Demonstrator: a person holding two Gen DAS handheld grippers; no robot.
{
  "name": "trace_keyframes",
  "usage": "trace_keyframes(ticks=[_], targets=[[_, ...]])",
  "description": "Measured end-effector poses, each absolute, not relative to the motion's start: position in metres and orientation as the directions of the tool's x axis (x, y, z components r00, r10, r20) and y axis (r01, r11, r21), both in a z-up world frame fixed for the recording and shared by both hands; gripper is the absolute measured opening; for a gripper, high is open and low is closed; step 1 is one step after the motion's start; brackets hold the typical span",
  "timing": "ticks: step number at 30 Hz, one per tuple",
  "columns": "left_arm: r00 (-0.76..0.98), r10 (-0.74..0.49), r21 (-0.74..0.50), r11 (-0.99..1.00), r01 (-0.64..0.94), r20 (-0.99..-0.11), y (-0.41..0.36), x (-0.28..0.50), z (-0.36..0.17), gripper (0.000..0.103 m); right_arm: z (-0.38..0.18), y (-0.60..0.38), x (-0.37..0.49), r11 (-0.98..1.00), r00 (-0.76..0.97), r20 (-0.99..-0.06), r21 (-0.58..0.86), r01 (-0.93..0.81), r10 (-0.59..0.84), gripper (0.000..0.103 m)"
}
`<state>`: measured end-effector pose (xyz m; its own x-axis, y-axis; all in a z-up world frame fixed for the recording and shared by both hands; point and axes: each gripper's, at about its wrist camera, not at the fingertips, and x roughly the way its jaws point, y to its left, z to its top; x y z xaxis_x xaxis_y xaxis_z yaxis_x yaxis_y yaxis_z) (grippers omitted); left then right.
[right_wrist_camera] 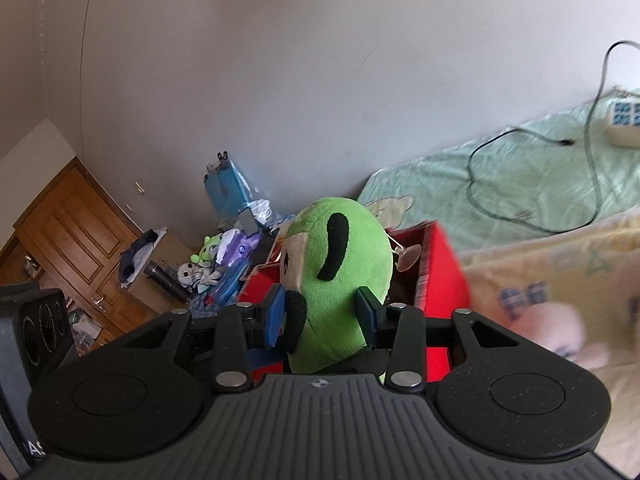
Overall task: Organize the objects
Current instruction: 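Carry the green plush with the right tool over the red box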
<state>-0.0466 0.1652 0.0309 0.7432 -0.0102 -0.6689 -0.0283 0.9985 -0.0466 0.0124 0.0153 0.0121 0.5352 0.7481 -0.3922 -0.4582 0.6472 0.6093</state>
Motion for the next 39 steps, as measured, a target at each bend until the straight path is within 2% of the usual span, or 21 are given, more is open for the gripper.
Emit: trace_keyframes(ticks=[8, 20, 28, 39], targets=[[0.715, 0.022, -0.027, 0.998, -0.057, -0.698, 0.248, -0.052, 0.016, 0.064, -0.004, 0.093, 0.015, 0.628, 0.503, -0.403, 0.641, -0.441, 0.765, 0.042], [0.642, 0.07, 0.027, 0.997, -0.077, -0.763, 0.32, -0.043, -0.017, 0.064, -0.037, 0.162, 0.031, 0.605, 0.426, -0.451, 0.71, -0.361, 0.784, 0.042], [0.605, 0.066, 0.026, 0.997, -0.075, -0.793, 0.34, -0.034, -0.035, 0.064, -0.056, 0.181, 0.046, 0.614, 0.385, -0.501, 0.742, -0.27, 0.775, 0.042], [0.616, 0.136, 0.139, 0.989, -0.043, -0.776, 0.341, -0.036, -0.036, 0.065, -0.069, 0.184, 0.058, 0.581, 0.325, -0.51, 0.794, -0.178, 0.797, 0.046]])
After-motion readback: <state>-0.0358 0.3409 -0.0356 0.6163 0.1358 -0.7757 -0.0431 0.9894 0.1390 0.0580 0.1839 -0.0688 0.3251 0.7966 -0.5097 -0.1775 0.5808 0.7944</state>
